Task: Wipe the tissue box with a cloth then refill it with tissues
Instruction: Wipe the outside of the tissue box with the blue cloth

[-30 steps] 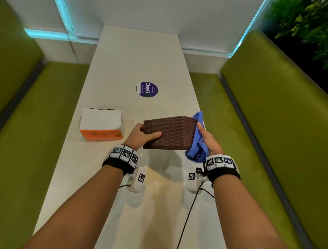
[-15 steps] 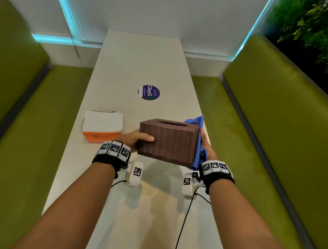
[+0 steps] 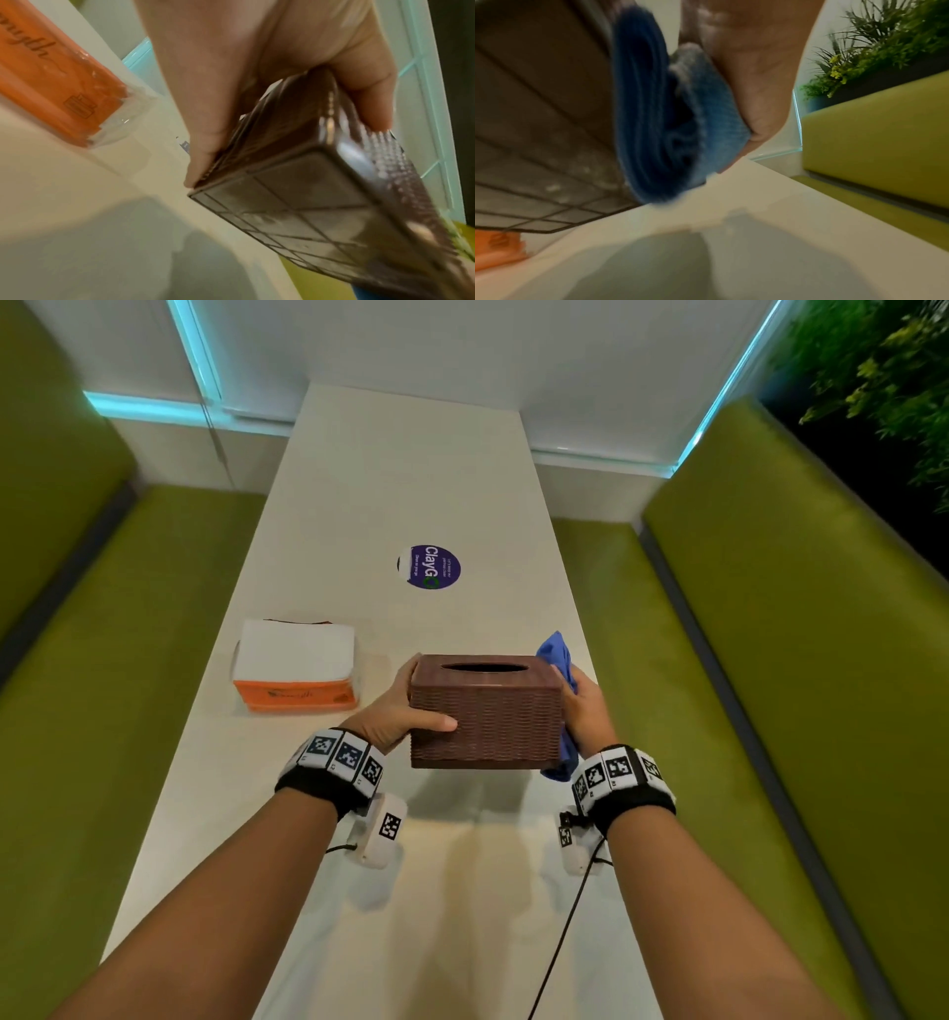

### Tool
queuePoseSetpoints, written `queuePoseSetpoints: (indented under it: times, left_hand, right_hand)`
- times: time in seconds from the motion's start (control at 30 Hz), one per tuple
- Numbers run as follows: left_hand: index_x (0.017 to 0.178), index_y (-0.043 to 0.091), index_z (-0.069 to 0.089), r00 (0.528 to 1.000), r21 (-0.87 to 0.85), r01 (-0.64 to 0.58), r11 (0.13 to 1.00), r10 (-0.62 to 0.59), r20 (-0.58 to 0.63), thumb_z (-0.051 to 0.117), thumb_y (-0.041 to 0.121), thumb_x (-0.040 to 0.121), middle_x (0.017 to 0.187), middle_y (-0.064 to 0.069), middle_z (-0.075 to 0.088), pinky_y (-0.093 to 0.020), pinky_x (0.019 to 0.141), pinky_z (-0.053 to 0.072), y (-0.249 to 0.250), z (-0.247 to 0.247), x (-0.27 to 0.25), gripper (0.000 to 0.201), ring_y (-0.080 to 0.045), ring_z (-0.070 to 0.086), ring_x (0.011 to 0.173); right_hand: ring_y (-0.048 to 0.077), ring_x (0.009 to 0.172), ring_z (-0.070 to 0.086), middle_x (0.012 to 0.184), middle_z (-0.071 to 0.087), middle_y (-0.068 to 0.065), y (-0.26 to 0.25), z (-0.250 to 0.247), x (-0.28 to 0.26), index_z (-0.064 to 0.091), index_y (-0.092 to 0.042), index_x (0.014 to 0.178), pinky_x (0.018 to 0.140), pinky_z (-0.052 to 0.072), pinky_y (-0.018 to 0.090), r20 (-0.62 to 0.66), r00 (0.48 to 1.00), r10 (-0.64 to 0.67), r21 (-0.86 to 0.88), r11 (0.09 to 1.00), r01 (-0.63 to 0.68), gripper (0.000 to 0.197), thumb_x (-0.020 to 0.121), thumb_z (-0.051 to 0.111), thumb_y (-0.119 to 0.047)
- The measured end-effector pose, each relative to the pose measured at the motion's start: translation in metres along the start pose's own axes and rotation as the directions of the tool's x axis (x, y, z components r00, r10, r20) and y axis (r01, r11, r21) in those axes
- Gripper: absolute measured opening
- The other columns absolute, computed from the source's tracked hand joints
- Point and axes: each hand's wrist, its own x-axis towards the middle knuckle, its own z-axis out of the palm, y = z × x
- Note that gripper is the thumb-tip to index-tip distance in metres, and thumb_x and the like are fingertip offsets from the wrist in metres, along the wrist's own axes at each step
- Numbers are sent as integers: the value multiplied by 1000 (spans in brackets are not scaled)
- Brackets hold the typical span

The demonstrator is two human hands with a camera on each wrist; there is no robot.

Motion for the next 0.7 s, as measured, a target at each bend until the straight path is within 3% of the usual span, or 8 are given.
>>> queuePoseSetpoints:
  times: [0.17, 0.23, 0.3, 0.37, 0.47, 0.57, 0.6, 0.7]
  left_hand:
    - [151, 20, -2, 997, 196, 3, 981, 13, -82, 87, 11, 39, 131, 9, 39, -32, 102, 40, -16, -3, 9, 143, -16, 42, 126]
    - [150, 24, -9, 994, 293, 27, 956, 5, -110, 95, 26, 34, 144, 3, 31, -42, 112, 34, -21, -6, 11, 156, -18, 37, 134]
    - [149, 30, -15, 993, 367, 51, 929, -6, -121, 94, 49, 25, 155, -3, 18, -51, 114, 30, -23, -8, 11, 166, -22, 31, 140]
    - [147, 28, -21, 994, 419, 55, 906, -10, -108, 92, 52, 26, 158, -4, 12, -51, 115, 28, -25, -10, 14, 167, -22, 27, 143]
    - [150, 23, -13, 996, 510, 18, 860, 32, -89, 88, 47, 34, 156, -7, 15, -50, 117, 26, -22, -11, 16, 155, -22, 22, 144]
    - [137, 29, 24, 994, 576, -74, 814, 104, -18, 88, 43, 36, 138, -4, 32, -49, 113, 32, -19, -10, 17, 121, -24, 33, 135]
    - [135, 28, 23, 994, 581, -79, 810, 106, -13, 86, 42, 35, 135, -1, 30, -46, 113, 32, -15, -7, 14, 118, -22, 33, 134]
    - [145, 18, 9, 994, 557, -93, 826, 110, 3, 82, 41, 36, 139, -1, 24, -44, 114, 30, -15, -9, 17, 134, -21, 30, 136]
  right_hand:
    - [19, 95, 61, 102, 67, 4, -5, -10, 13, 62, -10, 119, 85, 48, 33, -74, 997, -31, -95, 995, 24, 30, 95, 52, -25]
    - [20, 97, 62, 104, 68, 5, -14, -13, 15, 63, -13, 117, 89, 50, 35, -98, 993, -71, -158, 986, 55, 28, 94, 54, -27]
    - [18, 88, 59, 90, 66, 2, -28, -14, 15, 65, -20, 100, 78, 49, 27, -73, 990, -121, -253, 962, 99, 15, 94, 54, -28]
    - [20, 87, 57, 87, 64, 3, -43, -9, 13, 62, -23, 93, 71, 44, 25, 21, 994, -107, -325, 940, 108, 11, 94, 53, -30]
    - [27, 133, 42, 144, 47, 9, -39, 9, 21, 39, -19, 143, 107, 34, 35, 146, 988, 56, -472, 881, 20, 58, 94, 45, -48]
    - [32, 148, 3, 160, 9, 8, -26, 26, 23, 13, -21, 152, 119, 7, 50, 167, 958, 235, -779, 627, -18, 84, 86, 35, -69]
    - [33, 148, 3, 160, 11, 9, -27, 29, 21, 14, -19, 151, 118, 9, 50, 172, 959, 224, -822, 570, 14, 78, 90, 34, -64]
    - [33, 132, 40, 145, 43, 12, -43, 35, 16, 32, -17, 144, 106, 34, 40, 252, 960, 124, -815, 562, 142, 51, 100, 33, -43]
